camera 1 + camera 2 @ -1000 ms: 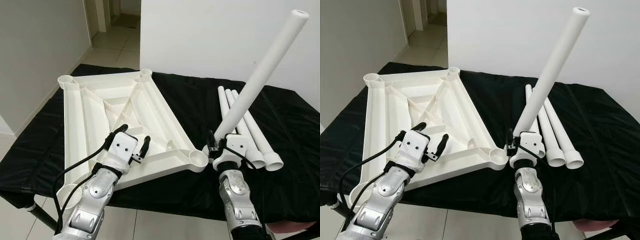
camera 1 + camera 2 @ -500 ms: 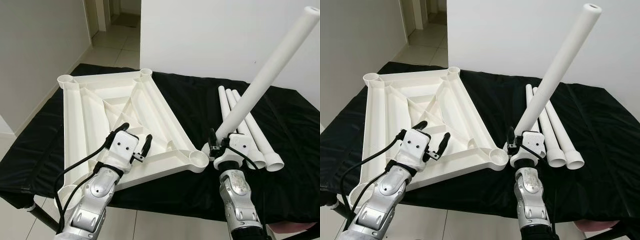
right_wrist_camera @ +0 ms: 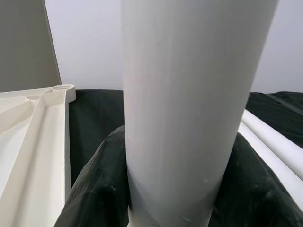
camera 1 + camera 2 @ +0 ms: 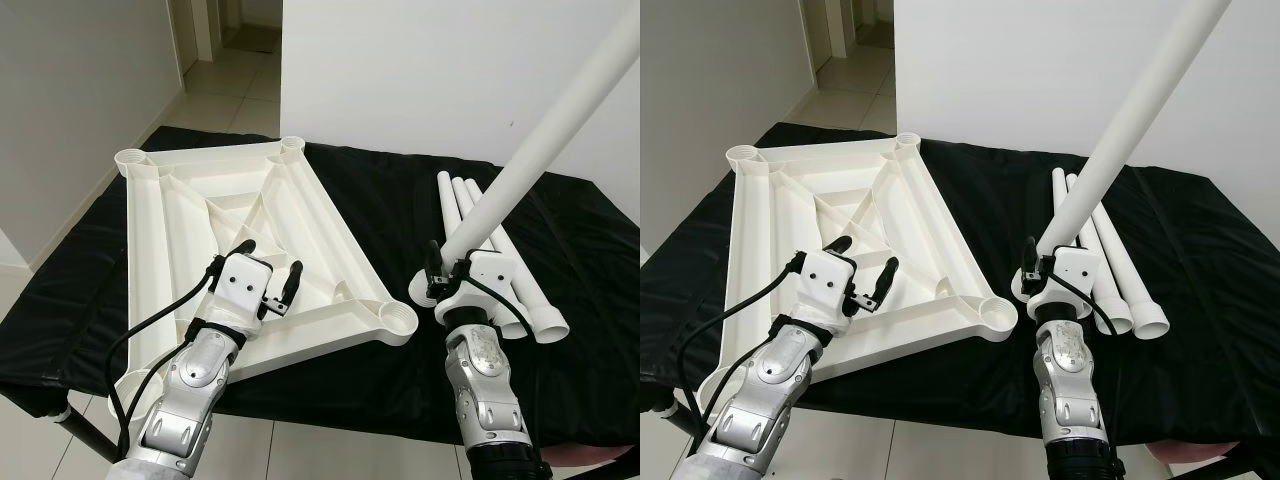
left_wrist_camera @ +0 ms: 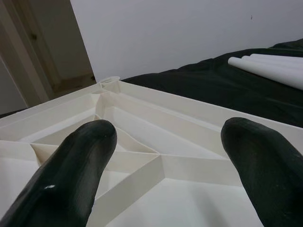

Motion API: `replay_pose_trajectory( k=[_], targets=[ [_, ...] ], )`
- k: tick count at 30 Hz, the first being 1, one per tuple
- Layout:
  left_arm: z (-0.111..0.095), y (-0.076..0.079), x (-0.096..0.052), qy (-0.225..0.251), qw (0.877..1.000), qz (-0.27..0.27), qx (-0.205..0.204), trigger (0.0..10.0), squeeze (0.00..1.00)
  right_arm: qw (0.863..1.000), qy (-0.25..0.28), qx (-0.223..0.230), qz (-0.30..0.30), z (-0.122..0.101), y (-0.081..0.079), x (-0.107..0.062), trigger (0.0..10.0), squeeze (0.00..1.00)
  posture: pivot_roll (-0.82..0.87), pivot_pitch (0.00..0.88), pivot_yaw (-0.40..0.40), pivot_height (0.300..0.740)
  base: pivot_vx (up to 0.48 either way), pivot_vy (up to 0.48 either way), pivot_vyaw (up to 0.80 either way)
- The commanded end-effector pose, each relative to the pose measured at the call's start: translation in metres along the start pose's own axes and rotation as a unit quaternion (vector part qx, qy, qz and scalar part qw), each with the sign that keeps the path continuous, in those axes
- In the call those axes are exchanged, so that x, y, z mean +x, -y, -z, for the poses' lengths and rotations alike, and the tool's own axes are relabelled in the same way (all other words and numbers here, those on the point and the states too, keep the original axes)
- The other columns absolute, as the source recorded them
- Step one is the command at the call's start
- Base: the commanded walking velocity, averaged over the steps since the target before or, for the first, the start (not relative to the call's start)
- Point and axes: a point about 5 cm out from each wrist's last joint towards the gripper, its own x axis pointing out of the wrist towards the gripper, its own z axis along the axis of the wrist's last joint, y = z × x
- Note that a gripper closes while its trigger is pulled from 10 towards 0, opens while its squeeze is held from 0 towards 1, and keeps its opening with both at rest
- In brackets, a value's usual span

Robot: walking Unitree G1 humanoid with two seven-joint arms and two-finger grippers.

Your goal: Building children table

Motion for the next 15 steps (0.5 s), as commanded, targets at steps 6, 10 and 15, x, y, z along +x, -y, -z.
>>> replay_pose_trajectory(
  k=[6,10,15],
  targets=[
    [-0.0063,0.0,0.0015,0.011,1.0,0.015,-0.001,10.0,0.0,1.0,-0.016,0.002,0.014,0.0048,0.0028,-0.0025,10.0,0.0,0.03,0.0,-0.032,0.74,0.0,0.0,0.0],
    [-0.0067,-0.0002,0.0015,0.012,1.0,0.016,-0.002,10.0,0.0,1.0,-0.02,0.002,0.014,0.0055,0.0024,-0.0031,10.0,0.0,0.04,0.0,-0.033,0.74,0.0,0.0,0.0],
    [-0.0062,0.0018,0.0002,0.01,1.0,0.018,-0.004,10.0,0.0,1.0,-0.025,-0.003,0.013,0.0073,0.002,-0.0043,10.0,0.0,0.03,0.0,-0.035,0.74,0.0,0.0,0.0]
  ],
)
